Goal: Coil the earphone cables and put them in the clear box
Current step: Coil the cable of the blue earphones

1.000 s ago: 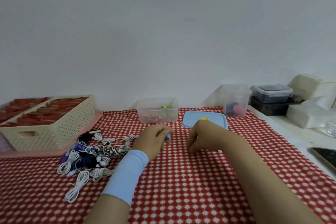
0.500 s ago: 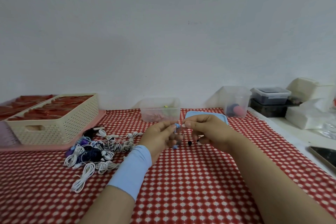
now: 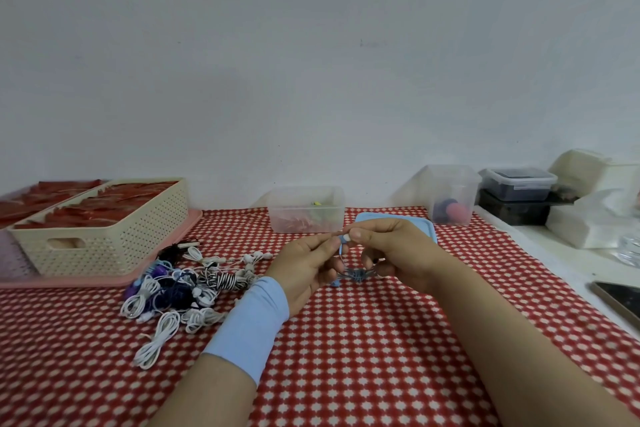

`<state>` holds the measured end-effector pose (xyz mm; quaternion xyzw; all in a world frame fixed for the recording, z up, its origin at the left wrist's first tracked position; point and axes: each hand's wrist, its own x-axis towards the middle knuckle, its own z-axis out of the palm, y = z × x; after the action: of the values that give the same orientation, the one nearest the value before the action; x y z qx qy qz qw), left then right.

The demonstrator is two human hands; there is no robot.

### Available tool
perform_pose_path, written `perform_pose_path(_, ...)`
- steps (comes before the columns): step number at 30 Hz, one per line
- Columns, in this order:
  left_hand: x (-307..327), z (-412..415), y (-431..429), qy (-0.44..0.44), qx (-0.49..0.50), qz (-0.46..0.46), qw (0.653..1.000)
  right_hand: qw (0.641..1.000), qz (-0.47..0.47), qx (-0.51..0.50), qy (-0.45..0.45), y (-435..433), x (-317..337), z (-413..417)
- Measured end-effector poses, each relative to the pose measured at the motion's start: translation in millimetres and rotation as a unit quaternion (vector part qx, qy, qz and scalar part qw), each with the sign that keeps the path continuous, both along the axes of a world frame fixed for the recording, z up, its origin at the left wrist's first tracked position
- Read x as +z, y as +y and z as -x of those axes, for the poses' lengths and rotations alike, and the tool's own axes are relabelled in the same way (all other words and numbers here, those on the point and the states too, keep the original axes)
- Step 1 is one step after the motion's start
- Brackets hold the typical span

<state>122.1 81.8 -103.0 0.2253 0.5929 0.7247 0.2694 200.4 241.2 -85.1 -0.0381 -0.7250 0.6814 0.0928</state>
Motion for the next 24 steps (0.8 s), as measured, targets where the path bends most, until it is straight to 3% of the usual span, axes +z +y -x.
perform_pose_path(18, -0.5, 0.4, -2.6, 0.081, 0.021, 0.017, 0.996, 0.999, 0.001, -0.04, -0.007, -4.9, -2.7, 2.6)
perform_pose_path(24, 3.2, -0.7, -4.0, 0.121, 0.05, 0.03, 0.991, 0.998, -0.045, -0.045, 0.015, -4.9, 0.7, -2.2)
